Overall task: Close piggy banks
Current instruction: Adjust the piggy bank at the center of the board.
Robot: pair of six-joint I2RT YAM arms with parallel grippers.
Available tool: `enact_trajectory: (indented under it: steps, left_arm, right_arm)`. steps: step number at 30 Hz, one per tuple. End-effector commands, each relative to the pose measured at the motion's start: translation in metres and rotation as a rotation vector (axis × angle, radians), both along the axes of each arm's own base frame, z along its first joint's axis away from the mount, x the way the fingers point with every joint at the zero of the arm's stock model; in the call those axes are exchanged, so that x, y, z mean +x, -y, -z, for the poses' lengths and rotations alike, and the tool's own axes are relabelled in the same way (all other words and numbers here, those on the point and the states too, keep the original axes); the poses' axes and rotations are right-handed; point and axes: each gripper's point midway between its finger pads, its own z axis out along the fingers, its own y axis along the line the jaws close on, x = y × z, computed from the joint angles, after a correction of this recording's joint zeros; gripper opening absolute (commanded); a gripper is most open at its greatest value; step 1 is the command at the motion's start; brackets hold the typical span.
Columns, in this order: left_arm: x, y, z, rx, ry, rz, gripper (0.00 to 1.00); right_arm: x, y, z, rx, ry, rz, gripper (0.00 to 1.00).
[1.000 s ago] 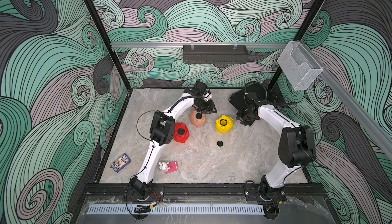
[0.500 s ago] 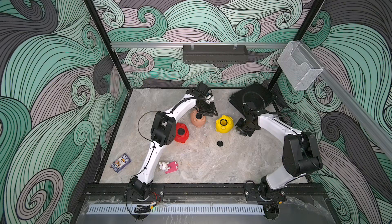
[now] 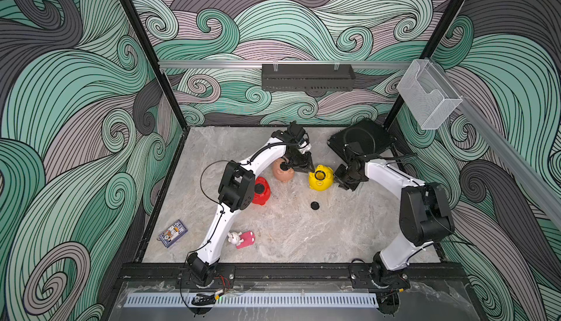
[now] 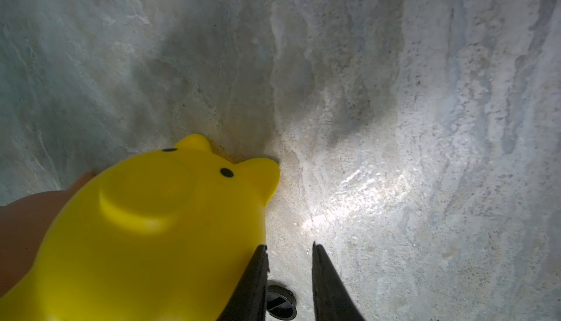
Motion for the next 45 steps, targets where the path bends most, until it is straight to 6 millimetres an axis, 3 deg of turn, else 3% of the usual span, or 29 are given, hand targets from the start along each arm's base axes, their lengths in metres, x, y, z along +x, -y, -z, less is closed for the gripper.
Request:
enact_trajectory:
  steps: [1,15,45]
  left_arm:
    - [-0.007,-0.008,-0.015,0.017,0.009,0.01,0.32]
    - [-0.024,-0.012,-0.021,0.023,-0.048,0.034,0.32]
    - [-0.03,-0.013,-0.034,0.003,-0.053,0.029,0.33]
  right_arm:
    - [0.014,0.0,-0.004,-0.002,0.023,-0.012,0.28]
    - [0.036,-0.001,0.001,0.013,0.02,-0.023,0.28]
    - [0.069,-0.016,0.005,0.051,0.038,-0.092,0.3]
